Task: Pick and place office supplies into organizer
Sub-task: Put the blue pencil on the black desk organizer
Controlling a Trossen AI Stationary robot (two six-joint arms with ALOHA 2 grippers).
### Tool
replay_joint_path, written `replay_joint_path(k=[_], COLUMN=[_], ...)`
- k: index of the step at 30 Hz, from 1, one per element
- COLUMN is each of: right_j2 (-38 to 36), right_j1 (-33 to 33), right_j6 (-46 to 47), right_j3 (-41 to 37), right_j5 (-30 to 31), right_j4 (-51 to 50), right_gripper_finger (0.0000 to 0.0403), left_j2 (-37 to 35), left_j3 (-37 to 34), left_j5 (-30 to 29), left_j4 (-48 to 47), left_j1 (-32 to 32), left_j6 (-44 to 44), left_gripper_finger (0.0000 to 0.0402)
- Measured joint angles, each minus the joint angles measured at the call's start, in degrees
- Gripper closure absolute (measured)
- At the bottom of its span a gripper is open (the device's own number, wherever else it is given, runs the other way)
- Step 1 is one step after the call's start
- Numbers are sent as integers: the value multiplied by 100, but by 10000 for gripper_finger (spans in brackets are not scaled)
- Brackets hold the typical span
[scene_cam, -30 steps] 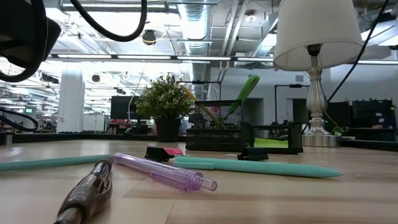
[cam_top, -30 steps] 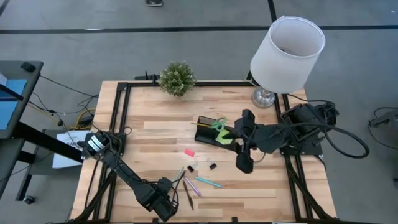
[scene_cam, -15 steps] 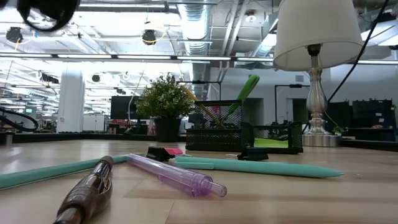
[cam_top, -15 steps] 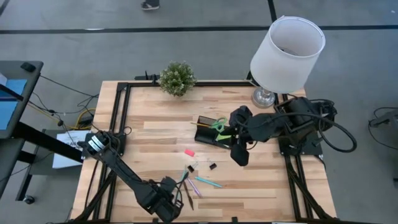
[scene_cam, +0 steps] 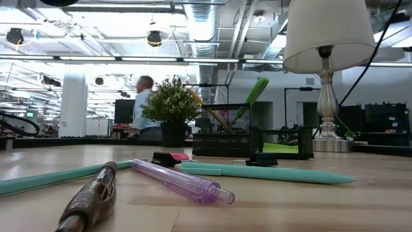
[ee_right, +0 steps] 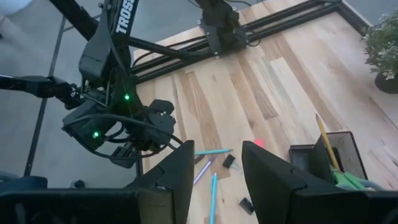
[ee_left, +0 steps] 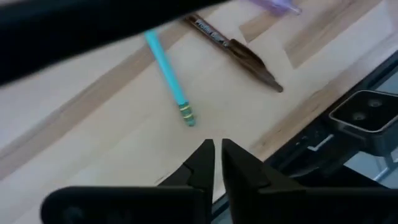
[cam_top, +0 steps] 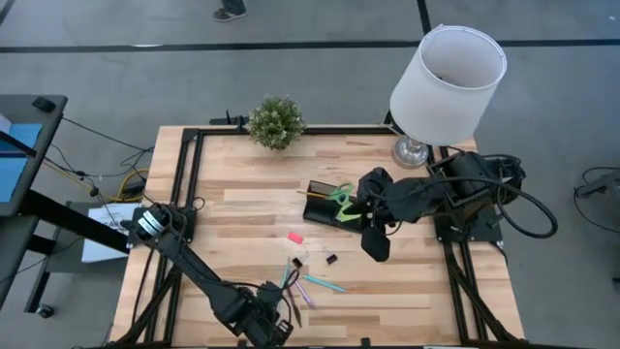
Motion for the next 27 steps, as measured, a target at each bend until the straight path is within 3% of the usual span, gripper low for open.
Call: replay_joint_path(k=[9,13,16,27], right_j2=[0,0,0,0], right_j1=[0,0,-1,-2], right_j6=[-13,-13,-12,-13], right_j3=[0,0,-1,-2], right_j5=[1,1,1,2], right_j4=[-3,-61,-184,-220], right_gripper_finger=[276,276,276,276], left_j2=[131,560,743,767], left_j3=[4,-2,16,22], left_j5=[100,552,723,403], left_j4=[48,331,318,132], left_j1=[34,55,71,223], left_j6=[-274,-279,-491,-837], left_gripper_finger=[284,258,252,251])
